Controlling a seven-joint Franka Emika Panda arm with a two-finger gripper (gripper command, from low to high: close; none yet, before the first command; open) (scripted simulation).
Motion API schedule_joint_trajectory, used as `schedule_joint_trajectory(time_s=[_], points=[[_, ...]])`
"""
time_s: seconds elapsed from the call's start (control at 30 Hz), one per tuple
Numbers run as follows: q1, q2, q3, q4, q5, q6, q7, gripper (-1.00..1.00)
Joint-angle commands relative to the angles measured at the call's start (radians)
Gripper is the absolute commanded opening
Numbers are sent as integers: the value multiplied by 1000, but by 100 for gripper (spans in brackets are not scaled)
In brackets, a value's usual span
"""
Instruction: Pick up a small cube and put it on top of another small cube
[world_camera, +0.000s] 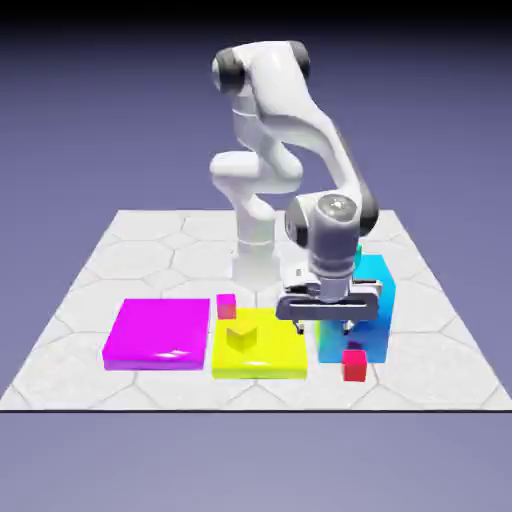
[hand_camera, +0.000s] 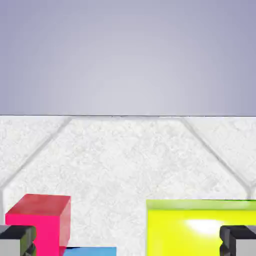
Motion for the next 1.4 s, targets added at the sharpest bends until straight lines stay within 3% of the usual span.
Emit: schedule_joint_trajectory(time_s=[0.0, 0.37, 0.53, 0.57, 0.73, 1.37], points=[[-6, 36, 18, 27, -4, -33, 16, 0], [-73, 413, 201, 309, -47, -376, 185, 0], [-55, 476, 167, 219, -83, -227, 199, 0], [-55, 476, 167, 219, -83, -227, 199, -100], [-76, 392, 181, 293, -27, -373, 186, -100], [-173, -279, -470, -255, 638, -273, 191, -100]])
